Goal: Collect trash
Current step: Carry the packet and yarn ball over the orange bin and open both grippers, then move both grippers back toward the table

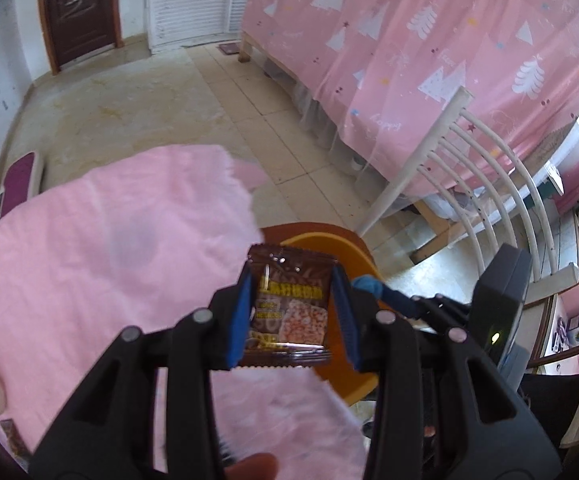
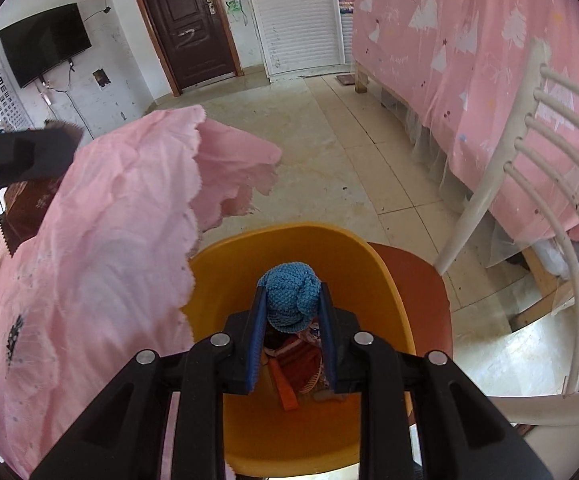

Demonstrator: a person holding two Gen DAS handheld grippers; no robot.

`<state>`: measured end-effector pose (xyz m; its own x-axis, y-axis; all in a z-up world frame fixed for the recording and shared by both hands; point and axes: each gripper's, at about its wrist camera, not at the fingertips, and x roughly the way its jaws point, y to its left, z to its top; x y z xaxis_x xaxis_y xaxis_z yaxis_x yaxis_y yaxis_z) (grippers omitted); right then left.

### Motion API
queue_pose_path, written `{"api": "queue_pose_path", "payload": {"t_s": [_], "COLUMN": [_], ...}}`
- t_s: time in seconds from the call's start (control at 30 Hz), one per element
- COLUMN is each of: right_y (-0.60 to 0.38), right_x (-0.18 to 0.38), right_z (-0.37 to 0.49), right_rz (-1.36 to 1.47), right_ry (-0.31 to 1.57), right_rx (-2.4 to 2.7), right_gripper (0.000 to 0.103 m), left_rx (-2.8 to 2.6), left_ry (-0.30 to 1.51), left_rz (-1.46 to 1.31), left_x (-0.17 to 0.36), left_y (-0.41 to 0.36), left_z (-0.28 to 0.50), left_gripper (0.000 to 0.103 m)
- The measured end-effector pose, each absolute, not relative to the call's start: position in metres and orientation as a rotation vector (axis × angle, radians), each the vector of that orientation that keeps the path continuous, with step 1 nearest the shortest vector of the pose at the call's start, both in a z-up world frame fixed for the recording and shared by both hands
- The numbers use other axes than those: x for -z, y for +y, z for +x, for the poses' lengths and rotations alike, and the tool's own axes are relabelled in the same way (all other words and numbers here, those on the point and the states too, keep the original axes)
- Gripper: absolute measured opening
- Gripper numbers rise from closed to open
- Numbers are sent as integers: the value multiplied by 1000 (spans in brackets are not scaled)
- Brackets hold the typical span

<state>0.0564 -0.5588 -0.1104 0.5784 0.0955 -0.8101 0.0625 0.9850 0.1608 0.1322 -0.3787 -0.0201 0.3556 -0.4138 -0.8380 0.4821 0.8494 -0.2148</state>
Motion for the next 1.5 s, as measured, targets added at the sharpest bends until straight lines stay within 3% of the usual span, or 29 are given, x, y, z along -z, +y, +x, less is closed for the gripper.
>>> {"api": "queue_pose_path", "payload": {"t_s": [0.53,0.7,0.73,0.83,1.5], "right_y": [-585,-581,-581,-575,-459], "right_x": [121,116,115,107,36], "right_z": [46,46,47,48,54], "right_rz": [236,233,231,219,58], "right_ry": [955,954,952,941,859], "right_rx": [-12,-14,-14,-2,-118], "right_gripper": [17,25,30,46,46], "left_rx": [593,585,583,570,354], "left_ry": [1076,1058,1052,1032,961], "left_rz": [141,143,142,139,95], "left_x": [31,20,17,7,-23], "left_y": [-423,-412,-409,-390,-215], "left_z": [131,128,128,126,137], "left_gripper": [37,37,37,41,44]}}
